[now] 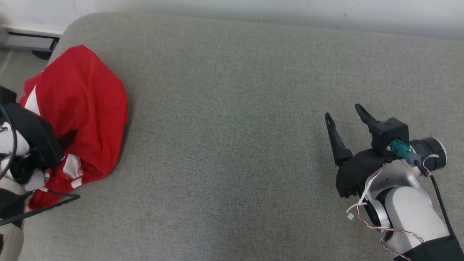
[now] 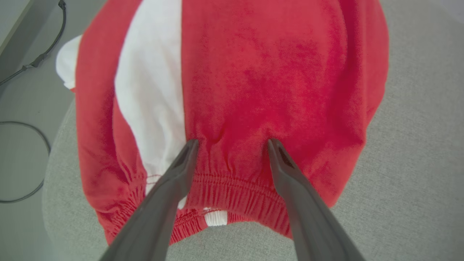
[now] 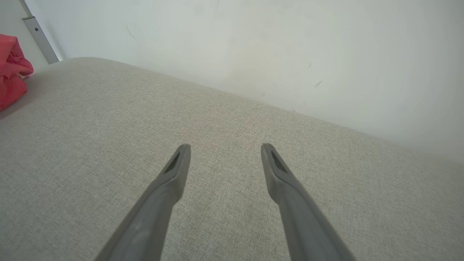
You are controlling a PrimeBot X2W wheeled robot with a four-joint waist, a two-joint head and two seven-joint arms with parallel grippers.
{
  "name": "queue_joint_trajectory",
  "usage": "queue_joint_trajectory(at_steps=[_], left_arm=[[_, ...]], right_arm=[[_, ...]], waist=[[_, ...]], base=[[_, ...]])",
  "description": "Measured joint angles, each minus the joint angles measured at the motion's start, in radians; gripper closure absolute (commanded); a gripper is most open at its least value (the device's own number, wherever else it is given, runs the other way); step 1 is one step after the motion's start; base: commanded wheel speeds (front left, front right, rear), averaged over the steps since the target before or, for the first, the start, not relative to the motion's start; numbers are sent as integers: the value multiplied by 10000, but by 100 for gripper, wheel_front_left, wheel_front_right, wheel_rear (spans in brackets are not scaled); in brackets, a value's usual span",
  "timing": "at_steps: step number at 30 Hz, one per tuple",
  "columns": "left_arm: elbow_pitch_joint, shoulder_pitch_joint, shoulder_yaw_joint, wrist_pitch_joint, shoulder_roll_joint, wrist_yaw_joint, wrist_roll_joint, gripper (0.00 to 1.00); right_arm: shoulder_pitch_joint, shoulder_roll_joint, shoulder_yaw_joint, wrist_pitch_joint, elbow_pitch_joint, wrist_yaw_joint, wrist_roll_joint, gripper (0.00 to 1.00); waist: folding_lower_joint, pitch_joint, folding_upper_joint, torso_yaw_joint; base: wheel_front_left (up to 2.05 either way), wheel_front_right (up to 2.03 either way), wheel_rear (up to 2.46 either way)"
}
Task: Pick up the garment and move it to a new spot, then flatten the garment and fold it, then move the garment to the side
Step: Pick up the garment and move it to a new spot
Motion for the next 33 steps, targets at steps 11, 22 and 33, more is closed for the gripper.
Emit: queue_joint_trajectory(at_steps=[11, 22, 33], left_arm=[[433, -243, -978, 288, 81, 0, -169, 100], [-428, -1260, -1668, -351, 107, 0, -794, 100], [-2918, -1599, -3359, -1080, -378, 0, -2176, 100]], right_arm=[[-188, -13, 54, 186, 19, 0, -159, 0], [-187, 25, 25, 167, 387, 2, -146, 0], [-155, 313, -192, -280, 949, 2, 330, 0]], waist=[[-2, 295, 0, -59], [-3, -82, 0, -25], [-3, -723, -1, -304]], base=[[0, 0, 0], [0, 0, 0], [0, 0, 0]])
